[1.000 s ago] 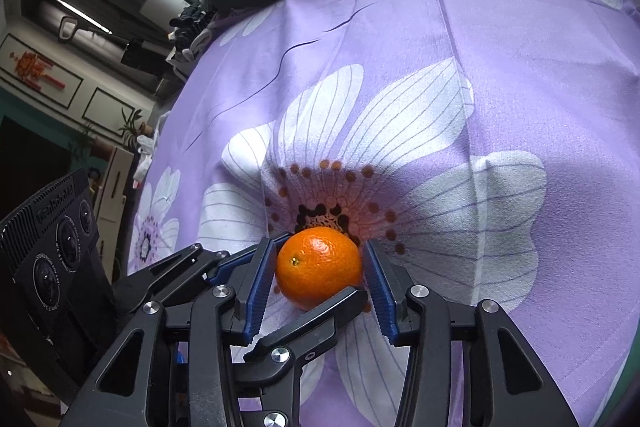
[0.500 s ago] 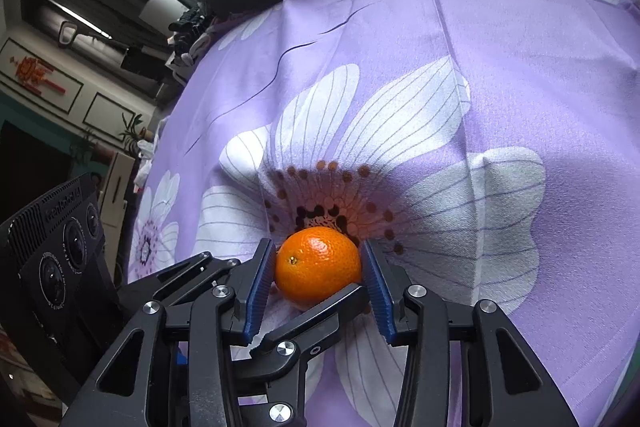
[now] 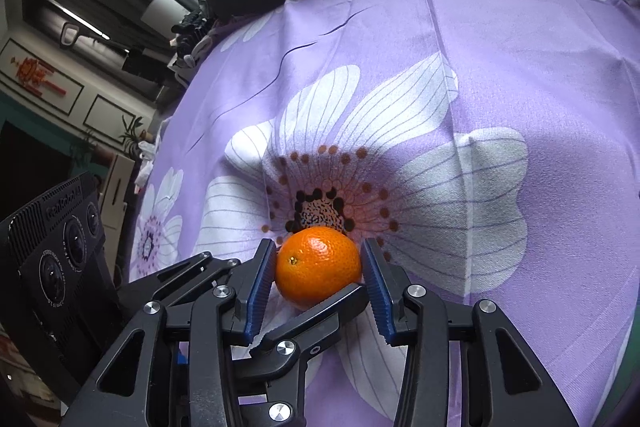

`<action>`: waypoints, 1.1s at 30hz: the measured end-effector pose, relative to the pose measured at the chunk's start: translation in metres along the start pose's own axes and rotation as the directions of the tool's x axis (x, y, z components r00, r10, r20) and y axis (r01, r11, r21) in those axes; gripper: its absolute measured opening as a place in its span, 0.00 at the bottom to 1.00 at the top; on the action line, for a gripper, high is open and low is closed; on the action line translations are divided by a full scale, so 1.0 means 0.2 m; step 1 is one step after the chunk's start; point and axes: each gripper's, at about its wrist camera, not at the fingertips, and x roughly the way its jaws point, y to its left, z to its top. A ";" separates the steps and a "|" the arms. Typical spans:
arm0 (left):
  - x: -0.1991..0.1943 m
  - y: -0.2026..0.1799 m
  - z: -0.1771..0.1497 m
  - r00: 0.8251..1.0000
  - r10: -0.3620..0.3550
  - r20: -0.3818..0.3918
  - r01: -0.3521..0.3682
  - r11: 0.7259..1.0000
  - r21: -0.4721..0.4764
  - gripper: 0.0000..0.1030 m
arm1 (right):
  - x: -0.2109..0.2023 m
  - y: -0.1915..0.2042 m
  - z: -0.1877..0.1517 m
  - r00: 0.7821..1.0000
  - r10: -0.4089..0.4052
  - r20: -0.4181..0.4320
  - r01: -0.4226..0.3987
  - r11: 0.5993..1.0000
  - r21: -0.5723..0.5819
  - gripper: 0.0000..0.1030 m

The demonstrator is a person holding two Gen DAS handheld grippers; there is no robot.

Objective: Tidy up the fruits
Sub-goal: 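Lift the mandarin with the right tool and carry it toward the bowl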

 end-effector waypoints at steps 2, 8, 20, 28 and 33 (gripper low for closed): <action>-0.02 -0.02 0.00 1.000 -0.001 0.008 0.001 1.000 0.001 0.44 | -0.02 0.01 -0.01 1.000 -0.001 0.008 0.001 1.000 -0.005 0.45; -0.10 -0.07 -0.02 0.999 0.002 0.035 -0.002 1.000 0.000 0.44 | -0.10 0.06 -0.04 0.999 -0.004 0.035 0.006 1.000 -0.031 0.45; -0.23 -0.16 -0.13 0.998 0.012 0.069 -0.011 1.000 -0.005 0.44 | -0.21 0.14 -0.16 0.998 0.002 0.059 0.002 0.998 -0.062 0.45; -0.32 -0.26 -0.22 0.995 0.020 0.093 -0.021 1.000 0.011 0.44 | -0.30 0.18 -0.27 0.996 0.012 0.085 -0.005 0.997 -0.076 0.45; -0.37 -0.33 -0.26 0.994 0.017 0.106 -0.019 1.000 0.023 0.44 | -0.37 0.19 -0.33 0.995 0.012 0.102 -0.004 0.996 -0.085 0.45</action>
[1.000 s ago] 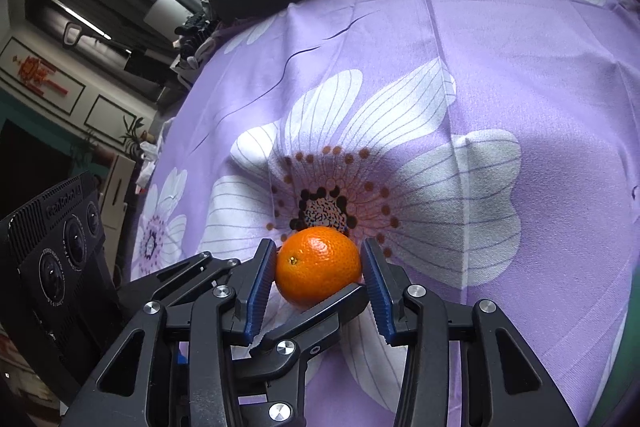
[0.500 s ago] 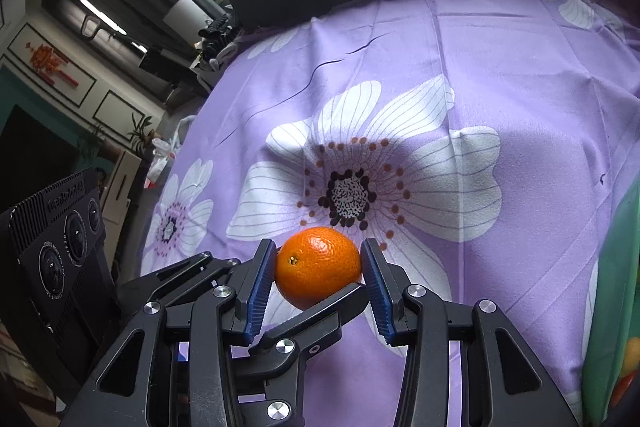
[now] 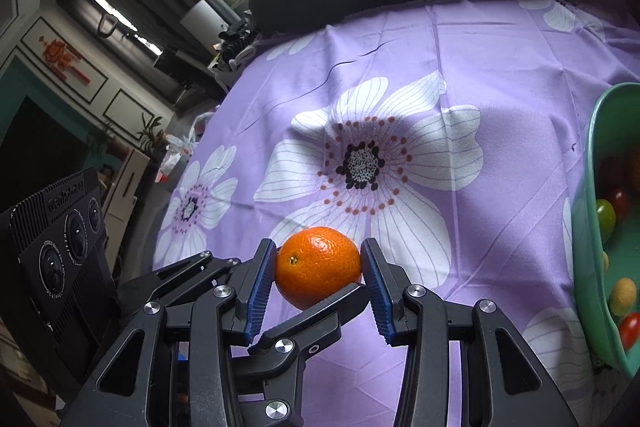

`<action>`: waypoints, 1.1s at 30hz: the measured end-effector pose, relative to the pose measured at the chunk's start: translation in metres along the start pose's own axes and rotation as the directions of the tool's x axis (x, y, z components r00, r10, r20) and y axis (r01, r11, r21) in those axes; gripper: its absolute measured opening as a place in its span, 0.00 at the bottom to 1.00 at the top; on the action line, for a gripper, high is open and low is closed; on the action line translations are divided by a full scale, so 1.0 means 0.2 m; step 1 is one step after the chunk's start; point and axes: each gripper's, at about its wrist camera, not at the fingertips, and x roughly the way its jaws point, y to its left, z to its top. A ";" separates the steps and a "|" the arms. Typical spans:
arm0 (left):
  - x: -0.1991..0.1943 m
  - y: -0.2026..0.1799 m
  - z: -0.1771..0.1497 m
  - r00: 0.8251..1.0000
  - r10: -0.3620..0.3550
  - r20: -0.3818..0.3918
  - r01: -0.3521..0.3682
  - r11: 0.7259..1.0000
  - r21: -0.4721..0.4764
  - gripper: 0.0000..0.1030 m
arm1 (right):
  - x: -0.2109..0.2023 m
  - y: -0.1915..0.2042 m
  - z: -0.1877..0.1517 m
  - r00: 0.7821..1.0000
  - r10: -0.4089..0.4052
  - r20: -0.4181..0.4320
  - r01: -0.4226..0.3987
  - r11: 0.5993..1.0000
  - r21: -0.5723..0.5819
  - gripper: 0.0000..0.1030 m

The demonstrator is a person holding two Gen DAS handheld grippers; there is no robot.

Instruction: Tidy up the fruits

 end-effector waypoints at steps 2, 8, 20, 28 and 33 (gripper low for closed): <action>-0.01 -0.03 -0.01 1.000 -0.001 0.003 0.001 1.000 0.006 0.44 | -0.03 0.00 -0.02 1.000 -0.003 0.008 0.003 1.000 -0.002 0.45; -0.05 -0.11 -0.01 1.000 -0.007 0.019 0.006 0.999 0.033 0.44 | -0.11 0.00 -0.06 0.999 -0.009 0.038 0.009 1.000 0.000 0.45; -0.10 -0.28 0.03 0.998 -0.029 0.053 0.024 0.995 0.093 0.44 | -0.30 -0.04 -0.10 0.993 -0.011 0.120 0.010 1.000 0.014 0.45; -0.10 -0.37 0.07 0.998 -0.034 0.061 0.025 0.989 0.143 0.44 | -0.40 -0.09 -0.10 0.987 -0.013 0.163 0.009 1.000 0.026 0.45; -0.08 -0.44 0.11 0.997 -0.039 0.059 0.029 0.985 0.173 0.44 | -0.46 -0.13 -0.09 0.982 -0.019 0.188 0.012 0.999 0.038 0.45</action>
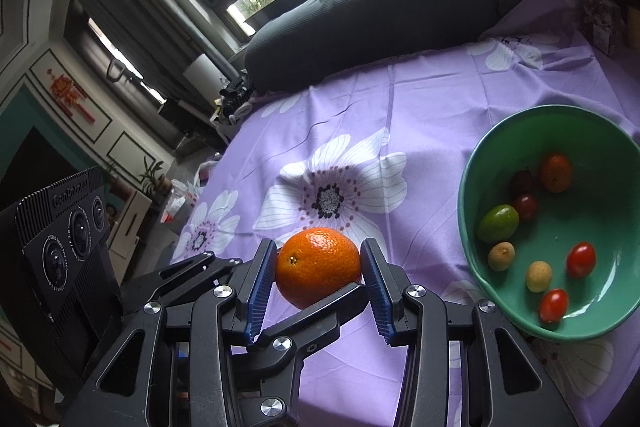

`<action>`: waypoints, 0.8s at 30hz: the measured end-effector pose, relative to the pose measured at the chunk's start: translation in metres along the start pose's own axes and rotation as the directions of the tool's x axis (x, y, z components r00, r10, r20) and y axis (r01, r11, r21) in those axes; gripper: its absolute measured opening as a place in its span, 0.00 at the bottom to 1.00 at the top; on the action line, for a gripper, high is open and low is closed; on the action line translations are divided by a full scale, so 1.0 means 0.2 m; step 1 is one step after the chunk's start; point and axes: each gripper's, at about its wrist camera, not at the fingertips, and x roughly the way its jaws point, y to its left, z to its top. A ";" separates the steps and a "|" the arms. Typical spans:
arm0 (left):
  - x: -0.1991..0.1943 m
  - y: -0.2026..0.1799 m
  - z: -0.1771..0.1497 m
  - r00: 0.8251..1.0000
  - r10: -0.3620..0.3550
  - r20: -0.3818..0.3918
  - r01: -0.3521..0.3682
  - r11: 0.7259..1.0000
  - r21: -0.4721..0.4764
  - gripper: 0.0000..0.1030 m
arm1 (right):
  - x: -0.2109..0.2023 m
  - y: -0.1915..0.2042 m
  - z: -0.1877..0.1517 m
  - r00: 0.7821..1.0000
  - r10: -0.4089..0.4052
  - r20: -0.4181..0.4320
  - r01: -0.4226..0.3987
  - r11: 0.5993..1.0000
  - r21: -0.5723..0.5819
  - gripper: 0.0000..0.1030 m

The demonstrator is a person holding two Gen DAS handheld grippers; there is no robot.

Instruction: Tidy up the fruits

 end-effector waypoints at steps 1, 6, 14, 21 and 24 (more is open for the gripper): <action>0.00 -0.01 0.01 1.000 -0.002 0.000 0.002 1.000 0.006 0.44 | -0.01 -0.01 0.00 1.000 -0.001 0.005 0.001 1.000 0.003 0.45; 0.04 -0.08 0.05 1.000 -0.012 -0.006 0.012 0.999 0.036 0.44 | -0.07 -0.07 0.01 1.000 -0.003 0.030 0.002 1.000 0.023 0.45; 0.11 -0.18 0.11 0.999 -0.034 -0.018 0.036 0.996 0.082 0.44 | -0.14 -0.17 0.02 0.998 -0.020 0.061 0.016 0.998 0.061 0.45; 0.18 -0.27 0.15 0.998 -0.063 -0.032 0.066 0.992 0.110 0.44 | -0.21 -0.27 0.04 0.996 -0.045 0.082 0.038 0.995 0.089 0.45; 0.22 -0.30 0.17 0.997 -0.073 -0.039 0.077 0.989 0.123 0.44 | -0.23 -0.31 0.05 0.995 -0.055 0.087 0.046 0.994 0.103 0.45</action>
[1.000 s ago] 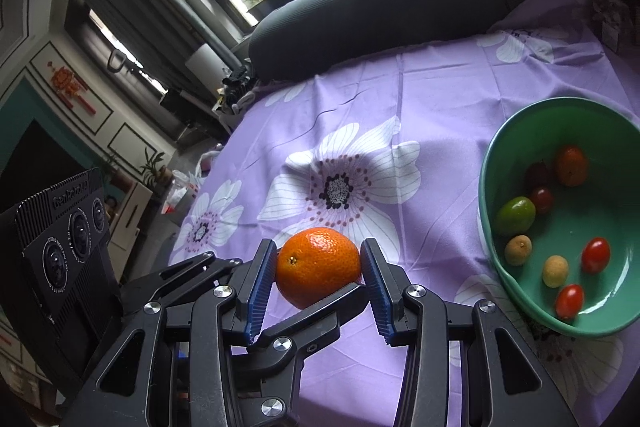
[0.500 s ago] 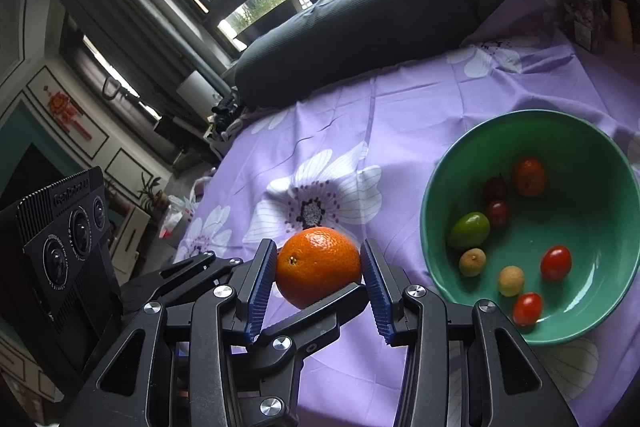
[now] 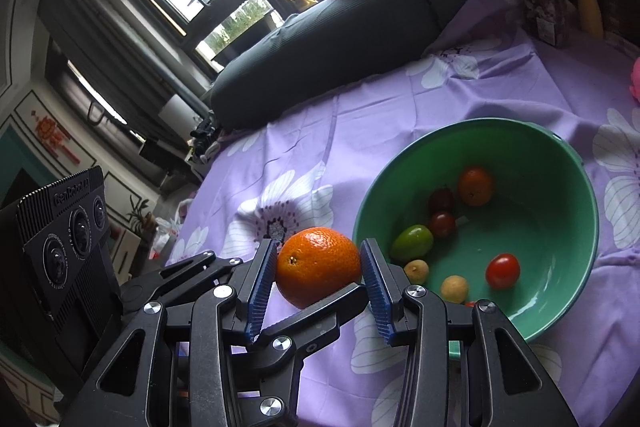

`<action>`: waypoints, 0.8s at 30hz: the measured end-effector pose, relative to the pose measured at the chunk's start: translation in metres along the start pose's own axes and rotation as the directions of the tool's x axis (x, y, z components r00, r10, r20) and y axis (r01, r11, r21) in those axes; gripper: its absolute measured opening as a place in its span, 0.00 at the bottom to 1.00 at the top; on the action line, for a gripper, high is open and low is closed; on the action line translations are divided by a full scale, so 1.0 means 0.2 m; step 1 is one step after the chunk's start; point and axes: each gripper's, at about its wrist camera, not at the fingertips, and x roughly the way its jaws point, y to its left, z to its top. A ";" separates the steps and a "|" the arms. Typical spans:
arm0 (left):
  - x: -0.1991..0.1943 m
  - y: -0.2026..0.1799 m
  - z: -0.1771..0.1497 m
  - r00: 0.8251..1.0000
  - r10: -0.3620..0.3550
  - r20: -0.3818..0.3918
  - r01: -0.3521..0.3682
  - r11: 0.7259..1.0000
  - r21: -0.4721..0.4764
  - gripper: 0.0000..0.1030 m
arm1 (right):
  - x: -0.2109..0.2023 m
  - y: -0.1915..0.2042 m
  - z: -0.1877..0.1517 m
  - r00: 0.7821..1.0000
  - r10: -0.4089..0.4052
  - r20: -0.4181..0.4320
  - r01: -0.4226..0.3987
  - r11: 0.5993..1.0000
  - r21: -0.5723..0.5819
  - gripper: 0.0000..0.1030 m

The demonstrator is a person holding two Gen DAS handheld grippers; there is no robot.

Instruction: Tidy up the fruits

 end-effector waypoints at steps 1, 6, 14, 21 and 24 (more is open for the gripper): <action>0.01 -0.01 0.00 1.000 -0.002 -0.002 0.002 1.000 0.004 0.44 | -0.01 -0.01 0.00 1.000 -0.001 0.002 0.001 1.000 0.005 0.45; 0.06 -0.04 0.03 1.000 -0.014 -0.013 0.014 1.000 0.019 0.44 | -0.03 -0.07 0.01 1.000 -0.013 0.010 0.013 1.000 0.022 0.45; 0.13 -0.07 0.07 0.999 -0.030 -0.031 0.031 0.999 0.032 0.44 | -0.04 -0.15 0.03 1.000 -0.024 0.015 0.024 0.999 0.048 0.45; 0.20 -0.09 0.08 0.998 -0.046 -0.053 0.047 0.998 0.032 0.44 | -0.03 -0.22 0.03 0.999 -0.036 0.006 0.036 0.997 0.066 0.45; 0.23 -0.09 0.09 0.997 -0.051 -0.062 0.053 0.998 0.030 0.44 | -0.02 -0.24 0.04 0.999 -0.041 0.000 0.041 0.996 0.073 0.45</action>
